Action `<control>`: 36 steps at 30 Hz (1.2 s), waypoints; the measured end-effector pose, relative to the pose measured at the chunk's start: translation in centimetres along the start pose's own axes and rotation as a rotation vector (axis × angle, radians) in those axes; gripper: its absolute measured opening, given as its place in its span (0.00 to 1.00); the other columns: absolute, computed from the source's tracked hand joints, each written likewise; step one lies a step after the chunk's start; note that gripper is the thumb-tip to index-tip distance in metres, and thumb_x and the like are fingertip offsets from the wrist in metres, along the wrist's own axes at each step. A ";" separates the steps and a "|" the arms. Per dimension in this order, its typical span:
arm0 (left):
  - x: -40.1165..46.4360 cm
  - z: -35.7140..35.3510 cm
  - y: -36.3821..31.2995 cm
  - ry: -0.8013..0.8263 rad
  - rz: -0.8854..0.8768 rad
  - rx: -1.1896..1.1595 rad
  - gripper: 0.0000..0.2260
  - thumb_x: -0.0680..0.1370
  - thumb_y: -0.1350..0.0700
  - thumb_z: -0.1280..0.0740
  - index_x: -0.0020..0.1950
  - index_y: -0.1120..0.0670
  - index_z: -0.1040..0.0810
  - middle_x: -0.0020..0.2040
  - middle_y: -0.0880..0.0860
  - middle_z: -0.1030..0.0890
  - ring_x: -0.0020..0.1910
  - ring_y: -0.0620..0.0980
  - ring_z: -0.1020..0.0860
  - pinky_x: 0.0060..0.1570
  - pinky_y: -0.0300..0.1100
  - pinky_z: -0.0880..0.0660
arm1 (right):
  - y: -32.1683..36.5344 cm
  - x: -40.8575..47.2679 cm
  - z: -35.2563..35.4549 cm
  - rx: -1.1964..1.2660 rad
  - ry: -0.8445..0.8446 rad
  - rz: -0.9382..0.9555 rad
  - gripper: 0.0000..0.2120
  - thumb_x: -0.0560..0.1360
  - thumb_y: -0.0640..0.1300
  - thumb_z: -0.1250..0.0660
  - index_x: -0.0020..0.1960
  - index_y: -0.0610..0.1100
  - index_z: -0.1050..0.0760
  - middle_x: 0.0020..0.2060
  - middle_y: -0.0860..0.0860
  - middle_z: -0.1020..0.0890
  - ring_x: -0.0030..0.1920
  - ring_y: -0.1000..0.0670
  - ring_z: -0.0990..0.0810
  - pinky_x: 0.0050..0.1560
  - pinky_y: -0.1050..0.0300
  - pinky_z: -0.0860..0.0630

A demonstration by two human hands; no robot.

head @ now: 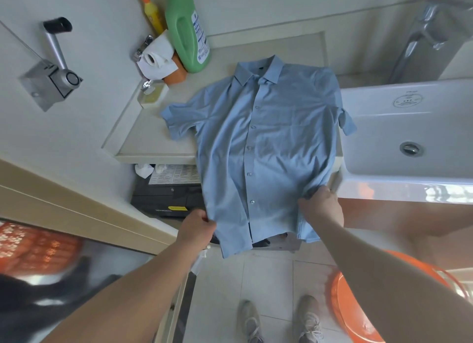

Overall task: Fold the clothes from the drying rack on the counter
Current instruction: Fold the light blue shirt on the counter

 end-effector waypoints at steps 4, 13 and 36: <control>0.2 -0.2 -0.3 0.020 -0.012 0.000 0.02 0.77 0.58 0.34 0.47 0.54 0.22 0.41 0.53 0.19 0.39 0.52 0.20 0.35 0.43 0.28 | -0.5 0.0 0.6 0.007 -0.022 0.046 0.05 0.72 0.43 0.33 0.46 0.44 0.27 0.47 0.45 0.22 0.37 0.46 0.24 0.37 0.53 0.29; 0.9 1.9 1.1 -0.020 0.005 0.034 0.06 0.77 0.61 0.36 0.47 0.53 0.20 0.40 0.51 0.17 0.39 0.52 0.20 0.35 0.42 0.29 | -5.8 0.1 4.5 0.054 -0.142 -0.109 0.10 0.72 0.44 0.36 0.51 0.46 0.21 0.39 0.47 0.19 0.41 0.41 0.21 0.41 0.53 0.27; -1.4 -1.4 4.2 0.189 0.236 -0.598 0.10 0.83 0.55 0.33 0.48 0.61 0.19 0.35 0.55 0.23 0.31 0.51 0.27 0.29 0.39 0.23 | -6.6 -2.9 8.7 0.219 -0.166 -0.104 0.10 0.80 0.44 0.38 0.46 0.39 0.26 0.40 0.40 0.19 0.37 0.42 0.23 0.37 0.52 0.30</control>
Point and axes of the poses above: each hand's wrist, its own x-axis towards the middle knuckle, its own z-axis out of the back of the hand, y = z × x, the point moved 7 cm from there along x, towards the middle knuckle
